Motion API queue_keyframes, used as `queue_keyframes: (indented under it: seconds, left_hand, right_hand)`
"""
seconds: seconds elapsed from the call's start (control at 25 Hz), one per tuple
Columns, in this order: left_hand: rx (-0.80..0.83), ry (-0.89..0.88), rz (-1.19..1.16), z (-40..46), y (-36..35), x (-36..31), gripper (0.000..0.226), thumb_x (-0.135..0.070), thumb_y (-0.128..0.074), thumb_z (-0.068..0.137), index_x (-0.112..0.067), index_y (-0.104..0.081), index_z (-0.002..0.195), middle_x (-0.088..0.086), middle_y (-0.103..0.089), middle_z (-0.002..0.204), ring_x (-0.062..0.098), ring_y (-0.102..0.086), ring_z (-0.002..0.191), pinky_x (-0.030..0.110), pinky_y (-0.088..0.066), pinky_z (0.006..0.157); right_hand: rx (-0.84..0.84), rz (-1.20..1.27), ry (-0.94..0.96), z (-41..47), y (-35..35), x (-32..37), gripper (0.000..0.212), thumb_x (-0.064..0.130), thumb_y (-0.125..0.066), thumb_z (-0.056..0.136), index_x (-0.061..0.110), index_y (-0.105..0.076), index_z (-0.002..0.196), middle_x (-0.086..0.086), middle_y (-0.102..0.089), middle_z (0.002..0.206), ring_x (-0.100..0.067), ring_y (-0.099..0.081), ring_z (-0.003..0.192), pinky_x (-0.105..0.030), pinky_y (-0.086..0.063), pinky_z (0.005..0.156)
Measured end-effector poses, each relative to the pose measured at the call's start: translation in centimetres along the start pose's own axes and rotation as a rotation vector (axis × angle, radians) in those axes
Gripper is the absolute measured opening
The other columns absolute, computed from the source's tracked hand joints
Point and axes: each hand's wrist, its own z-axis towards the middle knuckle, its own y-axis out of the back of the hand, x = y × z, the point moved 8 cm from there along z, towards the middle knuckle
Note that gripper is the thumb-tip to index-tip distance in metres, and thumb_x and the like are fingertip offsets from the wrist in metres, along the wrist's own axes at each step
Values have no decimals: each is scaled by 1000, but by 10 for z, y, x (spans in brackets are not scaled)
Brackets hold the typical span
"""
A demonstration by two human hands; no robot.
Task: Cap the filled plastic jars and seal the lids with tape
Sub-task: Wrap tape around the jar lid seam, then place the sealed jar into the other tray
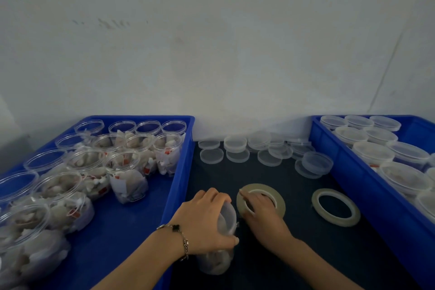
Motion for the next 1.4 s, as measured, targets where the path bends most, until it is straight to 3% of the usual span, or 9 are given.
queue_keyframes:
  seconds: [0.08, 0.16, 0.36, 0.6, 0.76, 0.88, 1.12, 1.28, 1.4]
  left_hand:
    - [31, 6, 8, 0, -4, 1, 82, -73, -55, 69, -33, -27, 135, -14, -34, 129, 8, -36, 114, 27, -43, 88]
    - [54, -7, 67, 1, -8, 1, 90, -76, -51, 70, -31, -20, 142, -10, -29, 139, 12, -32, 124, 33, -39, 97]
    - [118, -29, 160, 4, -17, 1, 104, -76, -48, 74, -26, 3, 150, -7, 0, 158, 16, 1, 145, 49, -6, 117]
    - [82, -40, 118, 2, -9, 0, 104, -76, -54, 70, -27, -7, 149, -8, -16, 152, 14, -18, 137, 36, -25, 110]
    - [204, 125, 133, -8, -1, 8, 125, -90, -49, 51, -46, 31, 137, -4, 2, 156, 28, -28, 134, 43, -40, 98]
    - [281, 234, 151, -17, 7, 18, 134, -72, -66, 57, -37, 36, 137, 3, -39, 135, 17, -54, 89, 30, -48, 68]
    - [171, 289, -26, -24, 25, 12, 129, -40, -82, 63, -14, 10, 149, -3, -52, 95, 11, -55, 80, 25, -50, 64]
    - [-38, 139, -126, -11, 79, -34, 99, -41, -85, 60, -14, -30, 138, -5, -60, 94, 13, -59, 86, 27, -52, 73]
    - [-224, -13, -138, 18, 134, -92, 49, -44, -81, 64, -18, -58, 99, -1, -65, 92, 18, -60, 86, 30, -50, 75]
  right_hand:
    - [23, 565, -128, -16, 4, 2, 29, 9, -56, 93, 32, -62, 110, 9, -68, 108, -8, -60, 109, -21, -48, 90]
    - [63, 882, -203, -34, -1, 5, 24, 26, -60, 91, 37, -62, 112, 16, -69, 109, -1, -60, 109, -20, -49, 84]
    - [217, 1114, -181, -43, -36, 36, 53, 47, -44, 87, 36, -36, 139, 23, -53, 133, 7, -49, 121, -12, -45, 89]
    - [348, 1438, -358, -41, -37, 45, 33, 21, -55, 92, 10, -59, 123, -8, -67, 119, -17, -64, 109, -25, -51, 84]
    - [181, 997, -353, -42, -5, 33, 29, 19, -55, 96, 25, -56, 124, 3, -61, 128, -6, -57, 112, -22, -46, 96]
    - [223, 666, -152, -44, 19, 51, 53, 26, -66, 88, 38, -42, 134, 21, -47, 128, 8, -46, 111, -7, -43, 83]
    - [251, 368, -26, -42, 25, 81, 104, 22, -81, 73, 21, -14, 152, -1, -49, 139, -12, -49, 123, -26, -41, 103]
    - [22, 354, -13, -46, 106, 84, 83, 33, -86, 62, 19, -47, 134, 8, -66, 107, -7, -64, 97, -34, -54, 89]
    - [-175, 236, -51, -44, 199, 73, 73, 43, -85, 55, 22, -59, 120, 15, -67, 91, -3, -63, 84, -10, -50, 69]
